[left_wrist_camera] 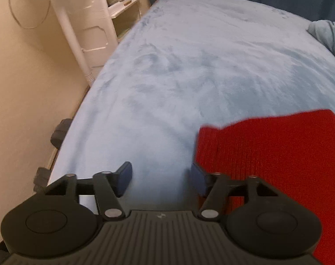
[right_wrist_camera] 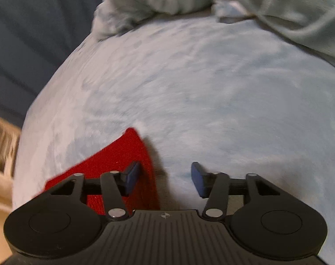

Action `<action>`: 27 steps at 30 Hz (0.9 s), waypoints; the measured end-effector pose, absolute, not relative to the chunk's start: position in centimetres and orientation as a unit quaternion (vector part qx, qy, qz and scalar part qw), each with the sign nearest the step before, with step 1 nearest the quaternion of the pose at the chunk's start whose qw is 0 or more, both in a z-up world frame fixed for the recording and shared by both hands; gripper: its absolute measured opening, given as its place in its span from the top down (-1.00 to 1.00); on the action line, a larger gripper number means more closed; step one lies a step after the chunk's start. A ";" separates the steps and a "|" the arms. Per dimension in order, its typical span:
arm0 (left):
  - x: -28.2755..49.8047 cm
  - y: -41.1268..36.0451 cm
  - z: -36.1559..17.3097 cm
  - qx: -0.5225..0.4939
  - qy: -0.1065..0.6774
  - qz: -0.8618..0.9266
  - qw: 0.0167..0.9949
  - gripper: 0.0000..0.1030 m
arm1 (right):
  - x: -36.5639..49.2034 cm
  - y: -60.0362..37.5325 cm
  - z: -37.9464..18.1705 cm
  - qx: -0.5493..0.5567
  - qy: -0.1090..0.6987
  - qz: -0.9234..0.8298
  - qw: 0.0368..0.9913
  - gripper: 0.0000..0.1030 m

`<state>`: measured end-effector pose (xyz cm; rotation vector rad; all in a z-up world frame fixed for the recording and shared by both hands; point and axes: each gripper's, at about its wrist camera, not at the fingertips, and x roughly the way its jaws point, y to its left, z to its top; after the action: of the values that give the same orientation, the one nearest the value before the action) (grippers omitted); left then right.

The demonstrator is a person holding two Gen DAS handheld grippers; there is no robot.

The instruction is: Fold small clothes

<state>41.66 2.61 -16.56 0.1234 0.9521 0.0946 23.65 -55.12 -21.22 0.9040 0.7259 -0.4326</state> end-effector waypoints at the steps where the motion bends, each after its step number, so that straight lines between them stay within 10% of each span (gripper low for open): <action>1: 40.5 3.0 -15.9 0.055 0.452 0.039 0.889 -0.47 | 22.4 -54.8 -20.6 0.417 0.338 -0.210 0.817 -0.10; 3: 37.1 3.4 -14.7 0.056 0.437 0.026 0.897 -0.74 | 20.1 -53.4 -19.0 0.386 0.336 -0.200 0.836 -0.12; 15: 27.8 2.8 -17.3 0.092 0.476 0.034 0.874 -0.96 | 13.3 -46.9 -21.1 0.305 0.429 -0.225 0.820 -0.31; 27: 13.7 0.9 -6.5 0.094 0.423 0.046 0.900 -0.99 | -0.5 -36.8 -8.1 0.160 0.343 -0.120 0.918 -0.52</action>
<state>13.68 0.91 -6.50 0.1949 0.8755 0.0949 -0.47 -36.81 -8.07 0.3281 0.7048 -0.2464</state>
